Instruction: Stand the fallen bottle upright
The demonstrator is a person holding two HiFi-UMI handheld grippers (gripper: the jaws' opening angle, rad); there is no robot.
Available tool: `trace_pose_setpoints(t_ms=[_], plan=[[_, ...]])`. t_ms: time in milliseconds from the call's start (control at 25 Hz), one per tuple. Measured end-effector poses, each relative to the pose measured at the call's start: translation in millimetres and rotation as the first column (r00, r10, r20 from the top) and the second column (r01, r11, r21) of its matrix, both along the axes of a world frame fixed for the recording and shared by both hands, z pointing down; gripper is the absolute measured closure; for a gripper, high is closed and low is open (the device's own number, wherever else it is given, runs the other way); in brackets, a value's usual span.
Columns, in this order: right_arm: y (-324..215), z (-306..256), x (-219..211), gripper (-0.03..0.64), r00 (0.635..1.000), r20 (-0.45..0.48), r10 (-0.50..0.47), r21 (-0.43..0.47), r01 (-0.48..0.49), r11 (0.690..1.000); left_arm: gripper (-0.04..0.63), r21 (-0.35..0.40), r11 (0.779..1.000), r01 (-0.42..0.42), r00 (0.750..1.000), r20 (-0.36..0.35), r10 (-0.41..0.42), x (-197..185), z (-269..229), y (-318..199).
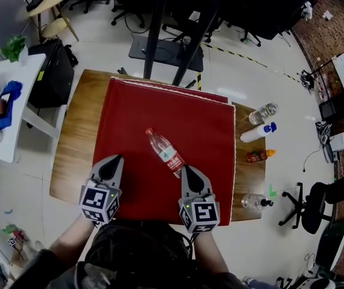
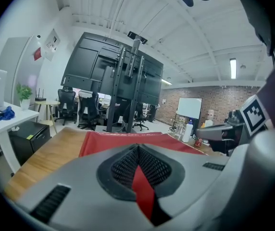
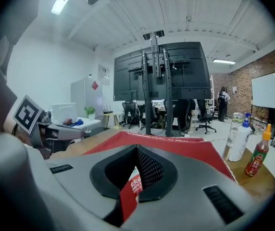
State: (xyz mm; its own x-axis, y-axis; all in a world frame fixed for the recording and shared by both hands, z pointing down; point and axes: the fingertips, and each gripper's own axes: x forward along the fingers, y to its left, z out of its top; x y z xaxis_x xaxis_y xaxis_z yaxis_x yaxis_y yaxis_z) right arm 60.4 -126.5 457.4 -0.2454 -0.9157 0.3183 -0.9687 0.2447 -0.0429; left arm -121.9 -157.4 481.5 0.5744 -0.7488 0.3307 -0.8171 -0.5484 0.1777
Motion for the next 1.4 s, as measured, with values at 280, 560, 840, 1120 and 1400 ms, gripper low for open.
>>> trace_pose_setpoints(t_ms=[280, 560, 840, 1120, 1400], plan=[[-12, 23, 7, 0.615, 0.997, 0.048, -0.066, -0.108, 0.071, 0.992, 0.555, -0.03, 1.0, 0.009, 1.0, 0.024, -0.008, 11, 6, -6], [-19, 41, 5, 0.614, 0.987, 0.045, -0.156, -0.216, 0.162, 0.963, 0.555, -0.048, 0.999, 0.025, 0.999, 0.045, -0.023, 21, 11, -16], [-31, 55, -2, 0.58, 0.974, -0.015, -0.228, -0.294, 0.214, 0.932, 0.555, -0.058, 0.998, 0.011, 0.999, 0.047, -0.009, 28, 17, -23], [-43, 60, -7, 0.514, 0.968, -0.031, -0.249, -0.307, 0.228, 0.924, 0.555, -0.07, 0.998, -0.003, 0.999, 0.041, 0.006, 26, 22, -31], [-54, 73, -7, 0.458, 0.955, -0.048, -0.293, -0.378, 0.255, 0.89, 0.555, -0.079, 0.997, 0.012, 0.999, 0.043, -0.009, 20, 28, -43]])
